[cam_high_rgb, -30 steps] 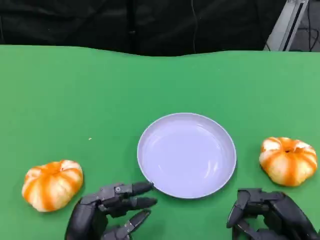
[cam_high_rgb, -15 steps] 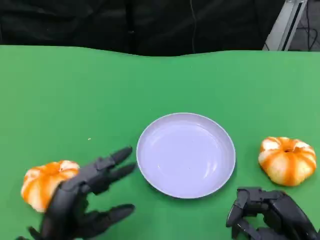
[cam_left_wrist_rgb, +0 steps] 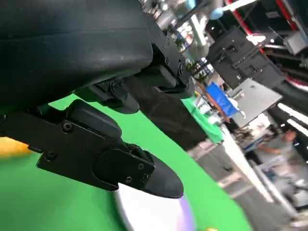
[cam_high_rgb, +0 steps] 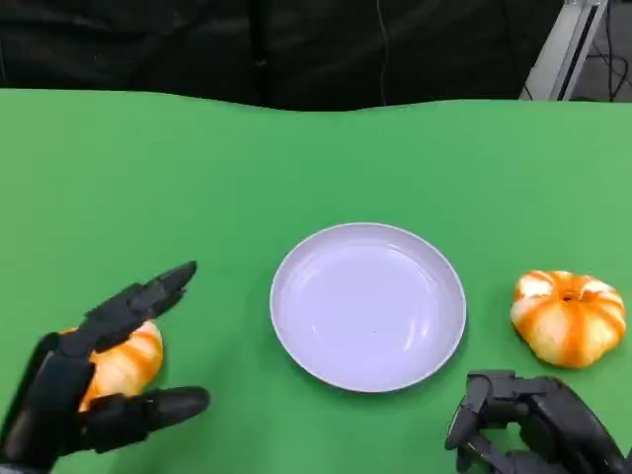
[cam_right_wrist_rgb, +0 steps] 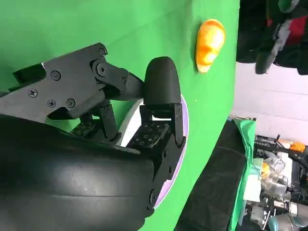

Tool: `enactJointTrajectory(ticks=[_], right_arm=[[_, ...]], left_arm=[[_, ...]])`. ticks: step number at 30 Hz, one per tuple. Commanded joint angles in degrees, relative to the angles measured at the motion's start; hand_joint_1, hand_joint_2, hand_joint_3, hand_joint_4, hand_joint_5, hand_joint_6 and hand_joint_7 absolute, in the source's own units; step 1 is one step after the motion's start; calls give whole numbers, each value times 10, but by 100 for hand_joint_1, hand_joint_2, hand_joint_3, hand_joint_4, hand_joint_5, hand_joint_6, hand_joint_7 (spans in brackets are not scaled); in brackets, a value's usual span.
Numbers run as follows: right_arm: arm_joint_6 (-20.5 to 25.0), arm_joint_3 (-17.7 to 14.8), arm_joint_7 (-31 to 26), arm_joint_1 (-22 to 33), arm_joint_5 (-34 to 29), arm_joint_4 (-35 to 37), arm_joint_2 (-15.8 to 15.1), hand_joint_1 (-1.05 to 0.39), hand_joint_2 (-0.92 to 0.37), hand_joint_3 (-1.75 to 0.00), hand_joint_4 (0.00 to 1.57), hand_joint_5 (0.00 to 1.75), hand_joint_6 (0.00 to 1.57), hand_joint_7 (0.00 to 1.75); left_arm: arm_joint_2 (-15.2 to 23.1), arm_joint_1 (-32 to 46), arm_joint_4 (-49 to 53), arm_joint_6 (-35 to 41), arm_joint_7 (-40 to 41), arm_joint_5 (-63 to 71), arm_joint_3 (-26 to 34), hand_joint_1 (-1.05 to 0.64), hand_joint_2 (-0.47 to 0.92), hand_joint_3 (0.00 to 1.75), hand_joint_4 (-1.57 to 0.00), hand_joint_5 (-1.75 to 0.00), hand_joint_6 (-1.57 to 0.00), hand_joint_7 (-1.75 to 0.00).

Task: Grasp the bread from the table and place it into the plate.

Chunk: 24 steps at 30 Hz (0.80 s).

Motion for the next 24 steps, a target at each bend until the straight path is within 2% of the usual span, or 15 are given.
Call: enactJointTrajectory(ticks=[1,13,17,19,24], right_arm=[[-8,-3,0,-5,3,11,-6,-10,-72,-79,86,141,86,112],[-10,-4,-1,-3,1,10,-9,-10,-72,-78,84,142,85,114],[-6,-4,-1,-2,2,8,-10,-10,-72,-79,85,141,85,114],[-3,-3,0,-1,3,5,-10,-10,-71,-80,84,141,85,114],[-7,-4,-1,-2,2,6,-11,-11,-70,-83,84,141,85,114]], left_arm=[[37,8,-17,23,56,71,26,-83,91,0,-61,0,-61,-2],[95,33,-48,143,171,234,22,-93,92,3,-70,-2,-64,-1],[106,39,-58,184,176,252,6,-95,92,5,-71,-2,-65,-1],[112,42,-65,210,168,258,-3,-98,92,6,-65,0,-59,0],[127,38,-59,247,164,262,-28,-100,92,7,-60,0,-55,0]])
